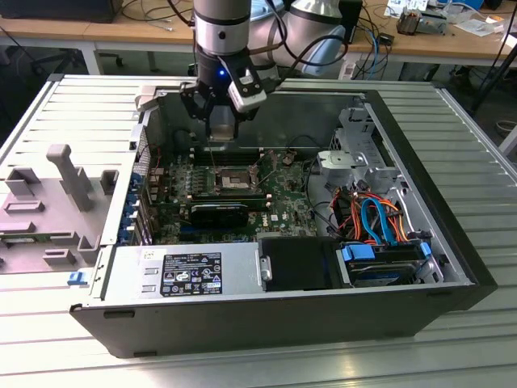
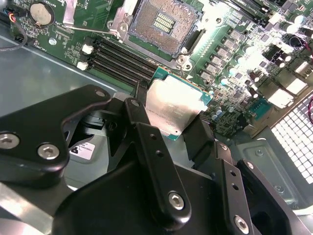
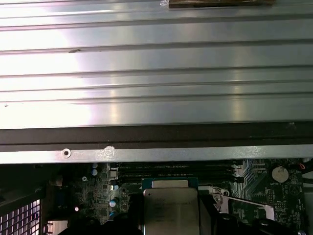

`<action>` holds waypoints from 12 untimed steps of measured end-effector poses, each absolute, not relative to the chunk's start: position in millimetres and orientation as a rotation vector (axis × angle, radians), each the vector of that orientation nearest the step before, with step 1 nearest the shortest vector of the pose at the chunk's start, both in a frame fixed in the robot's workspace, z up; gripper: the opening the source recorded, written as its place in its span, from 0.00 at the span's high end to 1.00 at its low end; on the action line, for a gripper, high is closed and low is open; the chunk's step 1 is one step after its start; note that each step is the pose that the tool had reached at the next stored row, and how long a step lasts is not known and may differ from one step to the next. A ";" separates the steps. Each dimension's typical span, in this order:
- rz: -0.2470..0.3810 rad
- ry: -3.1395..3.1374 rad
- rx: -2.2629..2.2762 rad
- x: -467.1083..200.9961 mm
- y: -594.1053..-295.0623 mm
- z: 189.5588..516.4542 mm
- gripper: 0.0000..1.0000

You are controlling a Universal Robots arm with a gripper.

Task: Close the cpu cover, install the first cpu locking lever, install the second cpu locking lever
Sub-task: 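Close the cpu cover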

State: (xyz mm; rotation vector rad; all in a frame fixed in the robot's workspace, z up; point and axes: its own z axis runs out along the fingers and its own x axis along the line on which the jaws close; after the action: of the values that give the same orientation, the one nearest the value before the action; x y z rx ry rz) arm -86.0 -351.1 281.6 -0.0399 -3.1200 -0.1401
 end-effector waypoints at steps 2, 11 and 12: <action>-0.140 -3.120 -0.040 -86.3 -351.1 280.8 0.45; -0.140 -3.120 -0.040 -87.7 -351.1 277.6 0.45; -0.140 -3.120 -0.040 -87.8 -351.1 277.3 0.45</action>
State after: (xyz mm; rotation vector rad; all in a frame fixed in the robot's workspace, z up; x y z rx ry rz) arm -87.8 -351.1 277.3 -0.0400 -3.1200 -0.1400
